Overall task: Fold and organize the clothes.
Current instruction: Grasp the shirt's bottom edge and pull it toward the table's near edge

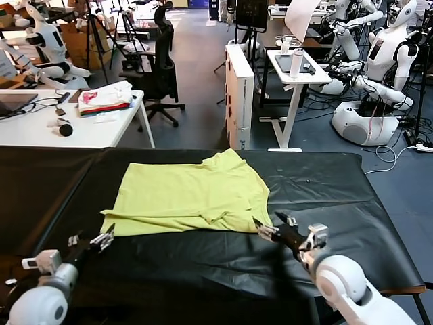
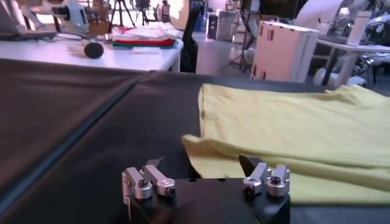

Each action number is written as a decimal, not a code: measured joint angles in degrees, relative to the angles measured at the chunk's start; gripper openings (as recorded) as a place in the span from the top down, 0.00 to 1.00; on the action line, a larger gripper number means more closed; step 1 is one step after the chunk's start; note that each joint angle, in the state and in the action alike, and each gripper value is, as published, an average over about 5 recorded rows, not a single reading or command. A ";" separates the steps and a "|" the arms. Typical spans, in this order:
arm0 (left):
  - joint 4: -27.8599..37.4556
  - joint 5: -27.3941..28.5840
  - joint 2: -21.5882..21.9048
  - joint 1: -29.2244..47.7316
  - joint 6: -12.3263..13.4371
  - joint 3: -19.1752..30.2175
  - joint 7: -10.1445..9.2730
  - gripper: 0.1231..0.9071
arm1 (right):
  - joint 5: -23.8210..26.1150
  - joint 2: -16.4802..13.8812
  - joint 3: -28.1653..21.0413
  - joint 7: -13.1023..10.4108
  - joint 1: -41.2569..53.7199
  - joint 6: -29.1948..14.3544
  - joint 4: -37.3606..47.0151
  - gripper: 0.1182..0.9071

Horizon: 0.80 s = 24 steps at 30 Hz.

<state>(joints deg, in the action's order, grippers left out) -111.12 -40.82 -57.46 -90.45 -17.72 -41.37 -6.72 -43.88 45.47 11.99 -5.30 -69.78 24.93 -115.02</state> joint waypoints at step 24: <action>-0.27 0.38 -0.39 -0.90 1.78 0.15 1.79 0.94 | -3.23 -2.44 -0.62 -3.06 -0.63 2.61 -0.46 0.97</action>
<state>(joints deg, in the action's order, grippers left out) -111.40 -40.45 -57.85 -91.34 -15.93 -41.22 -4.93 -47.11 43.03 11.37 -8.35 -70.41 27.55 -115.48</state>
